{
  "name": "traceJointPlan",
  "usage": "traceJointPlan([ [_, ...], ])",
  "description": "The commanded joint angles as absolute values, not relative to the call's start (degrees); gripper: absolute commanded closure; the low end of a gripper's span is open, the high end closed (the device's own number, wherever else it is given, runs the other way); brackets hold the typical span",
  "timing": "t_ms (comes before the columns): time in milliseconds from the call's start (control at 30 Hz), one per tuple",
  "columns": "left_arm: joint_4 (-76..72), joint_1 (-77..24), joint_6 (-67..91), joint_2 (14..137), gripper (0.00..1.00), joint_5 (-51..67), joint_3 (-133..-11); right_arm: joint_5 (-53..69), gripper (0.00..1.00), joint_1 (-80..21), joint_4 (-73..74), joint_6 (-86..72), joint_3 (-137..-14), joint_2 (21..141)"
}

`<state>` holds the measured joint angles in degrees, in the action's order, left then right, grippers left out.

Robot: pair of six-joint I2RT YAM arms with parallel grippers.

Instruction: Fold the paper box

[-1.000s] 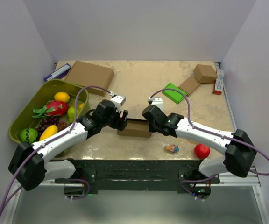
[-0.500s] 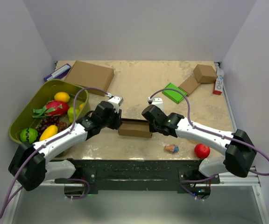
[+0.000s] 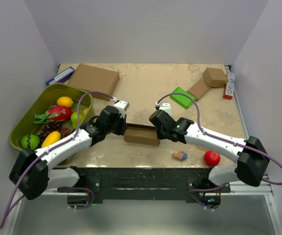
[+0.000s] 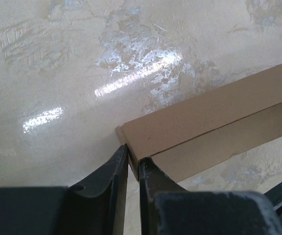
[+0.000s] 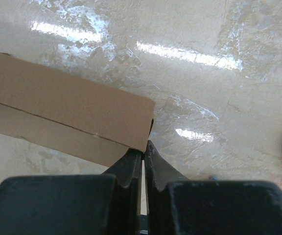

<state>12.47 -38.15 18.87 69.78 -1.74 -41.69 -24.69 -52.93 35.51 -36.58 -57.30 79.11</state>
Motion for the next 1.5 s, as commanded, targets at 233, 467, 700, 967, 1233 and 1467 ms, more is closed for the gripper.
traceJointPlan([
  [233,14.1,-38.2,18.0,72.2,0.96,-1.5,-45.0,-22.4,0.98,-53.3,32.1,-36.7,-59.2,79.2],
  [467,13.3,-38.2,17.8,72.5,0.96,-1.1,-45.4,-25.9,0.7,-53.3,37.3,-39.4,-61.9,78.8],
  [700,13.3,-38.3,17.2,72.4,0.97,-0.8,-45.0,-28.0,0.57,-53.2,38.0,-41.8,-62.0,78.5],
  [967,13.0,-38.4,17.1,71.5,0.92,-0.8,-45.4,-30.4,0.86,-53.2,40.2,-43.9,-61.7,79.5],
  [1233,13.7,-38.3,17.1,70.1,0.46,-1.4,-47.5,-30.9,0.98,-53.3,39.3,-45.0,-59.3,80.9],
  [1467,16.5,-38.3,16.2,68.9,0.43,-4.2,-48.5,-31.4,1.0,-53.3,39.6,-45.2,-59.6,81.8],
])
